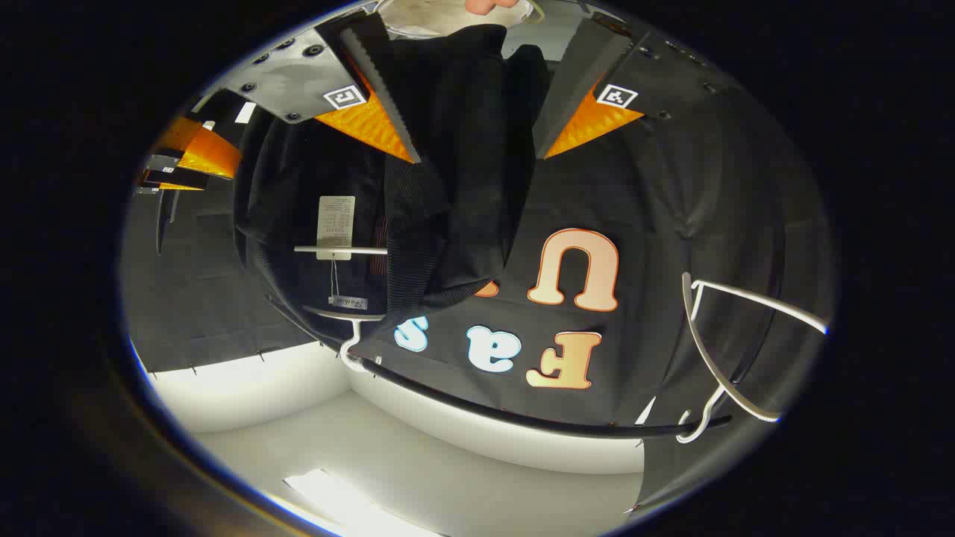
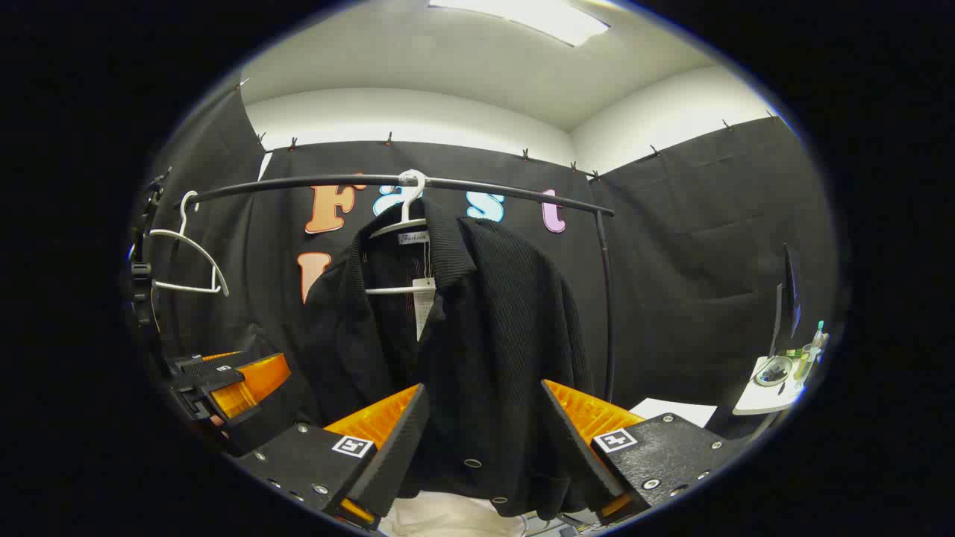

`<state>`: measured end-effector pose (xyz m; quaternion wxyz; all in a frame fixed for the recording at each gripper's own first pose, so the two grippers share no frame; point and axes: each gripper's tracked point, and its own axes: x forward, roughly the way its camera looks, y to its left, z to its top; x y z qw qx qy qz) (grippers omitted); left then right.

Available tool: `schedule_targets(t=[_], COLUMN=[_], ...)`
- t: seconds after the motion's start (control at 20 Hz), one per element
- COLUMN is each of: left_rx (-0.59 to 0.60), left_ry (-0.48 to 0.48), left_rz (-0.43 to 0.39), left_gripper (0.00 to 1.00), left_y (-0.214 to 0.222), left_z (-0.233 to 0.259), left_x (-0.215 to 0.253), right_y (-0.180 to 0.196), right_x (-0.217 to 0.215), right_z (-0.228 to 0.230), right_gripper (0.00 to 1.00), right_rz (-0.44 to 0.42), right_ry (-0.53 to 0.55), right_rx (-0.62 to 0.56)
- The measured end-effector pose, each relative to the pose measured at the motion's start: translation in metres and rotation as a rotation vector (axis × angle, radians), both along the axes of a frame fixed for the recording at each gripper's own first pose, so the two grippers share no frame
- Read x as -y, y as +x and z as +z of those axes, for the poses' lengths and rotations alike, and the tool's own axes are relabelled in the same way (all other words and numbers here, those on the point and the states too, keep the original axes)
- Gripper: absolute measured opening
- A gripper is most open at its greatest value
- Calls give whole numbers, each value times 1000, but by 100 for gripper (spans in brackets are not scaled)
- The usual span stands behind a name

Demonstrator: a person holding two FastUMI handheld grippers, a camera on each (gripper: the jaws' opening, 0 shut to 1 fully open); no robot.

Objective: Grasp the clothes on the hanger with both hands and then place them into the laundry hamper below.

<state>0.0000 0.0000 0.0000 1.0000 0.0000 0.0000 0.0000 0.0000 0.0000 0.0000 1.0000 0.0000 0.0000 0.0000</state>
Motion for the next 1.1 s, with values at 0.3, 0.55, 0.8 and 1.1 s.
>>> schedule_targets(t=[0.3, 0.55, 0.8, 1.1], left_rx=[-4, -15, -21, -26], left_ry=[5, 4, -3, -7], left_rz=[2, -2, 2, 11], left_gripper=[96, 92, 92, 96], left_y=[-1, -2, -4, -5], left_z=[-1, -3, -6, -9], left_x=[-1, -1, -4, -8], right_y=[0, -2, -7, -8], right_x=[-4, -9, -11, -18], right_z=[-3, -8, -8, -12], right_gripper=[92, 92, 92, 92], right_rz=[8, 10, 9, 23], right_ry=[6, 4, 3, 4], right_rx=[-7, -22, -28, -45])
